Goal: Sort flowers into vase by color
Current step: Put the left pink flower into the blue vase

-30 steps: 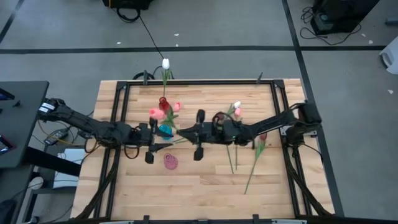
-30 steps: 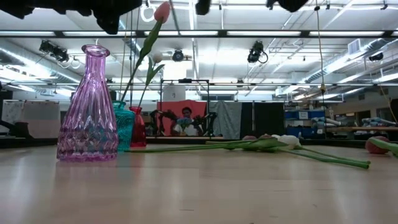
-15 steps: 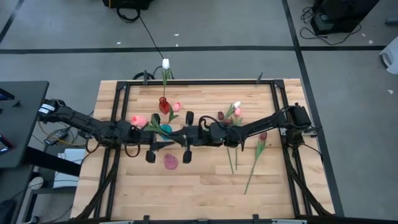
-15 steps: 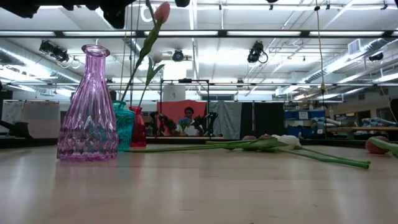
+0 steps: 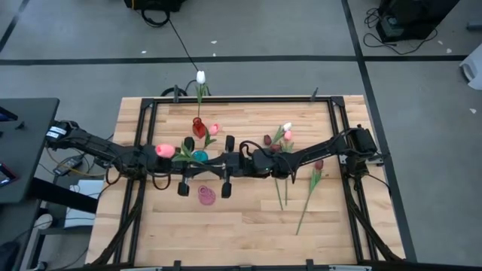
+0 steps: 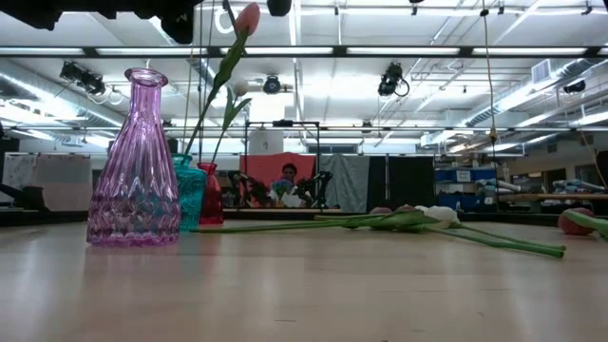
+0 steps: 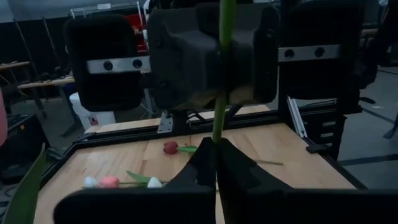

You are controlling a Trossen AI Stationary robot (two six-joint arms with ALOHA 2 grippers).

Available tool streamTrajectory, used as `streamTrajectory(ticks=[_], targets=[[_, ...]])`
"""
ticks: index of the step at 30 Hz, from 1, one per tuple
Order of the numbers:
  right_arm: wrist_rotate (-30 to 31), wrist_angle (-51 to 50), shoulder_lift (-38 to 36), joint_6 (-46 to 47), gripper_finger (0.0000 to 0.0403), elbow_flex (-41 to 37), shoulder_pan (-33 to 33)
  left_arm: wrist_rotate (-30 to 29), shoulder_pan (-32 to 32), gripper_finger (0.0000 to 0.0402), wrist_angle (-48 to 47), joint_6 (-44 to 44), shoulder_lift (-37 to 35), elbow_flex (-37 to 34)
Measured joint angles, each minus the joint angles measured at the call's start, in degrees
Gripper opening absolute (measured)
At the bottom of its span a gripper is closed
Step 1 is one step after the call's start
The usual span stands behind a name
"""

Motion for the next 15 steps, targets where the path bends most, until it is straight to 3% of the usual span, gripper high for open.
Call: streamTrajectory(ticks=[8,15], targets=[[5.1,-14.2,-4.5,4.1,0.014,0.0,1.5,0.2,0.0,0.0002,-9.2,-0.5,-6.1,0.0],[20.4,-25.7,-9.1,4.2,0.0172,0.0,6.7,-2.1,0.0,0.0001,-22.2,-1.8,-13.3,0.0]])
